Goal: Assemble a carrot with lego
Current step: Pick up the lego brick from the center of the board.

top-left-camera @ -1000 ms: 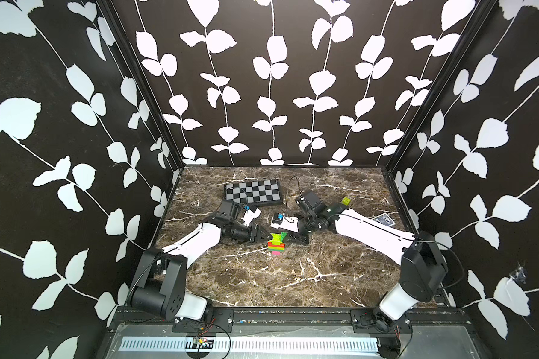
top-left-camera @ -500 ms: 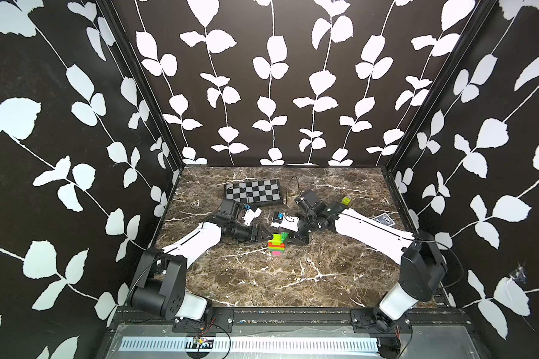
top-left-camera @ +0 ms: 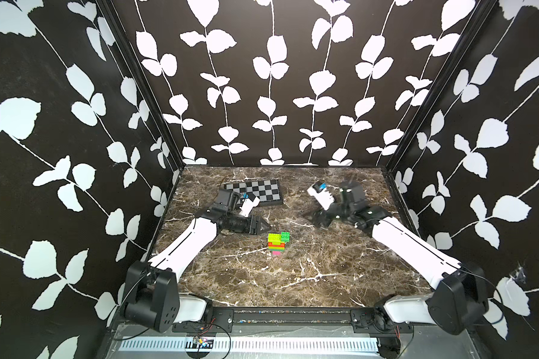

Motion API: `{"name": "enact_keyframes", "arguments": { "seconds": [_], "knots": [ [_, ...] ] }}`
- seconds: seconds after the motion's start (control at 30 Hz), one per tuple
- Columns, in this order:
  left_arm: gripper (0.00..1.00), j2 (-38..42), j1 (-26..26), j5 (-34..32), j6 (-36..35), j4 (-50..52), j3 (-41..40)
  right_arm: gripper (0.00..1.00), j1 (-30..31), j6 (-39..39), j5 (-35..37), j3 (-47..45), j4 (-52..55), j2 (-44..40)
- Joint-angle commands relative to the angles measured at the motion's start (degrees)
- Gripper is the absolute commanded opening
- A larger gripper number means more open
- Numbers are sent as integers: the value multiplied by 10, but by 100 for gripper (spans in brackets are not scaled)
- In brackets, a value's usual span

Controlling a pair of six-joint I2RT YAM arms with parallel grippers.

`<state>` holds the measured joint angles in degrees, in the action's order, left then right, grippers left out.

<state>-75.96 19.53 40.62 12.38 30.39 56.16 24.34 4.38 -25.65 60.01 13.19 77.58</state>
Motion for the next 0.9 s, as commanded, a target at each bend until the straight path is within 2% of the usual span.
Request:
{"name": "enact_keyframes", "arguments": {
  "seconds": [0.0,0.07,0.17,0.27,0.37,0.6,0.87],
  "knots": [
    [70,39,1,-85,-29,17,32,82,-68,-201,147,-28,-68,31],
    [69,40,1,-97,-20,5,44,82,-108,-256,205,-25,-64,61],
    [68,35,2,-91,0,-19,53,84,-128,-277,305,-16,-82,106],
    [67,31,2,-82,13,-36,57,84,-140,-296,386,48,-28,184],
    [67,29,2,-80,19,-45,57,84,-147,-314,428,112,19,258],
    [67,21,2,-67,26,-53,57,78,-162,-354,447,204,51,367],
    [67,19,2,-66,24,-53,56,68,-170,-368,399,276,69,438]
  ]
}}
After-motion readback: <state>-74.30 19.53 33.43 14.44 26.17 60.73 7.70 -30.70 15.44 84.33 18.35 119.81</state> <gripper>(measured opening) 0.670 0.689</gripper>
